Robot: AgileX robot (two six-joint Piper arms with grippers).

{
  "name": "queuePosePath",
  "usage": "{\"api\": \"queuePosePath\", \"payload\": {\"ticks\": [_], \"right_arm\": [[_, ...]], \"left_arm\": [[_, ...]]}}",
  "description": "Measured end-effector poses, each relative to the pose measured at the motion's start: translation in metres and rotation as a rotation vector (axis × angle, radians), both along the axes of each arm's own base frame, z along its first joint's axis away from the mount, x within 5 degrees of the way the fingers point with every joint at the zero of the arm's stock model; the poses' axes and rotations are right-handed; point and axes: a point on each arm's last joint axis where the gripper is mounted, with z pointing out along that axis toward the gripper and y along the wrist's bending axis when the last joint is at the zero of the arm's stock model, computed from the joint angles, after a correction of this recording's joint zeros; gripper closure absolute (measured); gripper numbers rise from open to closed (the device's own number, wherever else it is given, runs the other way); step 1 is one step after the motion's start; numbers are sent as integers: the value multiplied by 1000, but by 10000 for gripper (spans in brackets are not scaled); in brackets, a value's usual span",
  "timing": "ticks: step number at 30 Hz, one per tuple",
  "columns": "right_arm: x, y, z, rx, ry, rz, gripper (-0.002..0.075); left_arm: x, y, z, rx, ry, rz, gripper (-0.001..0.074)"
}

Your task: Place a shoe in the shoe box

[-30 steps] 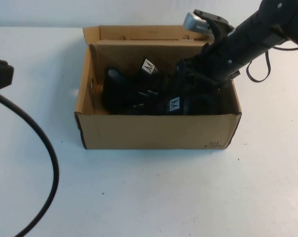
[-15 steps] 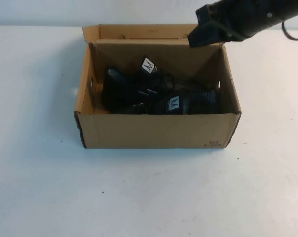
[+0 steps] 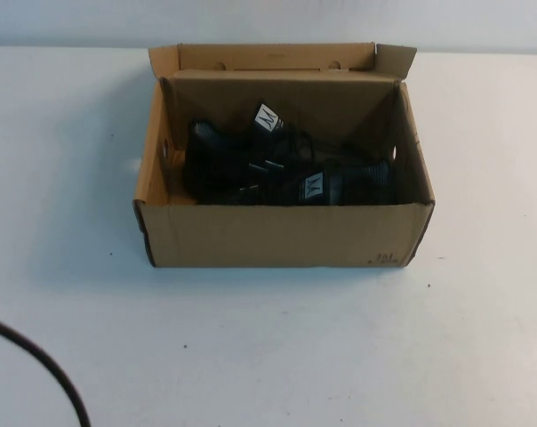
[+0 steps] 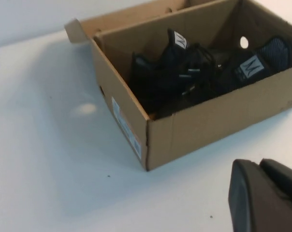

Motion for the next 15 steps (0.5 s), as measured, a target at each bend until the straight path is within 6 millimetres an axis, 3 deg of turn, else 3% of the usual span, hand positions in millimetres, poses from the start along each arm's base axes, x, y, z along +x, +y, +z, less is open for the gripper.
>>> {"api": "queuePosePath", "payload": {"ticks": [2, 5, 15], "right_arm": [[-20, -9, 3, 22, -59, -26, 742], [-41, -22, -9, 19, -116, -94, 742], [-97, -68, -104, -21, -224, -373, 742]], "left_arm": [[9, -3, -8, -22, 34, -22, 736], [14, -7, -6, -44, 0, -65, 736], [17, -11, 9, -184, -121, -68, 736]]}}
